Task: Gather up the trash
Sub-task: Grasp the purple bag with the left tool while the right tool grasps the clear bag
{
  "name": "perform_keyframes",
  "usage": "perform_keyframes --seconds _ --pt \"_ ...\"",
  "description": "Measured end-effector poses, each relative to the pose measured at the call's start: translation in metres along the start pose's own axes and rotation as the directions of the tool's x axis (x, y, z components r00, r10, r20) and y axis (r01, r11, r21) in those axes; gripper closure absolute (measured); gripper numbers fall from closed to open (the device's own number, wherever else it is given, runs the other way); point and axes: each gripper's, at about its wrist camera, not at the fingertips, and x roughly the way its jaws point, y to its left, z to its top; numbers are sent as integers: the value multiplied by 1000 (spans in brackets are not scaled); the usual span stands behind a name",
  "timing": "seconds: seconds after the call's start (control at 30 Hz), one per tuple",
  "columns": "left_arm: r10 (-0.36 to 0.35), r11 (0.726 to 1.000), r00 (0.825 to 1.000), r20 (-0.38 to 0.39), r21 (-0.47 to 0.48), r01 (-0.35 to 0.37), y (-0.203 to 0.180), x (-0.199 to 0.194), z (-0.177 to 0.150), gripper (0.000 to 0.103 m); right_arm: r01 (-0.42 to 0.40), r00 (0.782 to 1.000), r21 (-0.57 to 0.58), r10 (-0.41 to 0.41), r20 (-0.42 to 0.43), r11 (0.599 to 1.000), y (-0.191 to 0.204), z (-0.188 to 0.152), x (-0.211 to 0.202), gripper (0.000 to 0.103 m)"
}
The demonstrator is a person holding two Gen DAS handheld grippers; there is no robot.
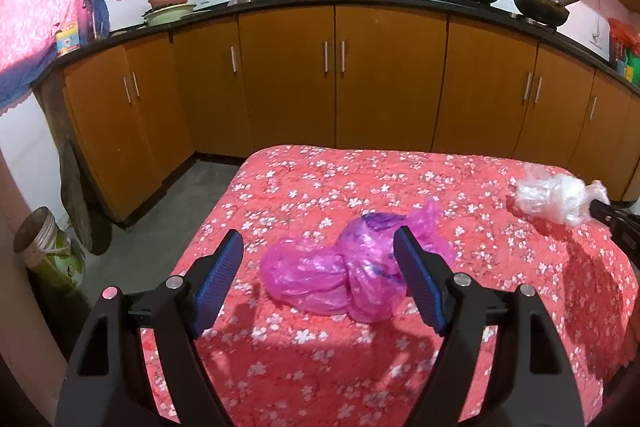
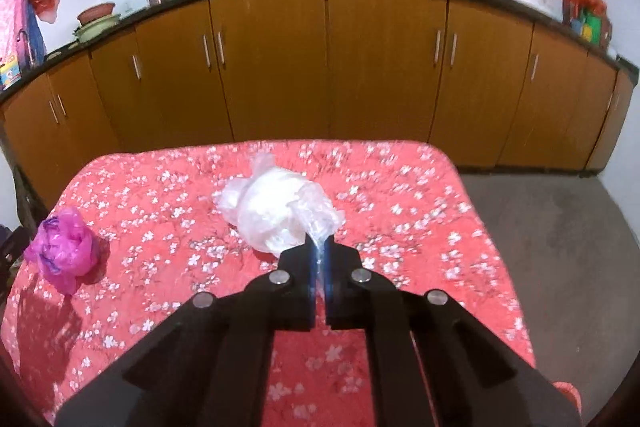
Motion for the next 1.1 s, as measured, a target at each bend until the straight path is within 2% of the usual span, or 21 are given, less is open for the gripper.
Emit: perform_keyframes --seconds 0.13,0.4,0.47,0.53,0.57,0.63,0.73,0.83,1.1 --pt "1 1000 1000 -6 3 -1 -6 4 0 26 15 999 -24 -14 41 1000 3 -2 -12 99" --pt "7 999 1000 -28 39 -6 -18 17 3 27 -1 999 -44 3 43 999 6 -3 -20 99" --pt "16 999 999 -43 36 -14 -17 23 4 30 -6 999 -41 8 44 999 6 -3 -22 99" --pt "8 1000 997 -77 28 -6 -14 31 4 38 -10 999 -40 12 44 999 6 -3 -24 99" --pt "-11 1000 995 -94 14 12 -12 35 5 45 -10 999 -40 12 45 999 7 -4 -24 99" --pt "-21 1000 995 -96 19 23 -13 36 6 69 -13 999 -42 15 44 999 7 -5 -25 99" --pt "-17 998 996 -92 60 23 -21 33 4 84 -17 999 -43 19 42 999 8 -6 -28 99" --pt "-5 999 995 -95 49 9 -19 32 3 93 -19 999 -40 21 47 999 7 -6 -30 99" --pt "-85 995 994 -69 40 88 -14 0 -7 97 -30 998 -23 31 56 999 -2 -7 -49 99"
